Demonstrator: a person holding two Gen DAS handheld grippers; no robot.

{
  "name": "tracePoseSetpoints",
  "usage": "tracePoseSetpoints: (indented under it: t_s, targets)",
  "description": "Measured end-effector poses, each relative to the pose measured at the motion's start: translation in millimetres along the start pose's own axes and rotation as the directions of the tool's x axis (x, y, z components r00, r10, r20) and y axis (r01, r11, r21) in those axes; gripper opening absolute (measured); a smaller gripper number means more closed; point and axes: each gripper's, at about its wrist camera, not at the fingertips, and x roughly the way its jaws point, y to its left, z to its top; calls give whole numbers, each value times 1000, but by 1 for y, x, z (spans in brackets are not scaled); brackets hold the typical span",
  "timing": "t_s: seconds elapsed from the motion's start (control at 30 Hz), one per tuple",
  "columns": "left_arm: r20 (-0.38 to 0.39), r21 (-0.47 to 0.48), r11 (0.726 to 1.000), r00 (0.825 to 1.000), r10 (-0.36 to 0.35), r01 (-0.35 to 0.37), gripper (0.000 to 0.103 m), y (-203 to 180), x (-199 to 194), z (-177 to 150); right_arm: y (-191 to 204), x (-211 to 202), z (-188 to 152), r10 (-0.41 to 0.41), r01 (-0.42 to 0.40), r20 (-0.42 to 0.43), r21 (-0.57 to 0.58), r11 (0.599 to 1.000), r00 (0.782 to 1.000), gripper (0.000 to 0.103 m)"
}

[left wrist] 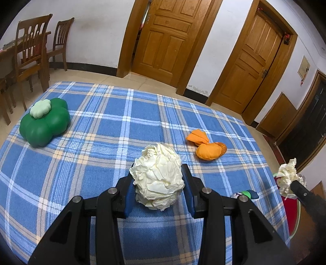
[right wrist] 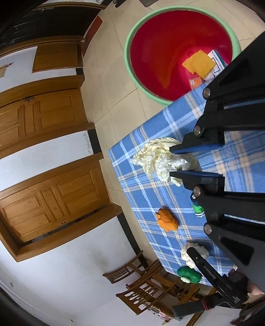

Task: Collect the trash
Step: 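Carry both crumpled white cloths over the red bin and open both grippers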

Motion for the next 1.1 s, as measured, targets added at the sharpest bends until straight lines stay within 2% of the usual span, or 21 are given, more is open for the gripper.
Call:
tracePoseSetpoints:
  t_s: [0.43,1.1]
  targets:
    - [9,19,999,999,-37,37,41,-6,-8,2,-31,-45,-1,-40,38,65,30,999,997,17]
    - [7,121,987,994,-108,107,41,-67,-57,-11,-71,-81,-10,-20,10,92,112,994,996,17]
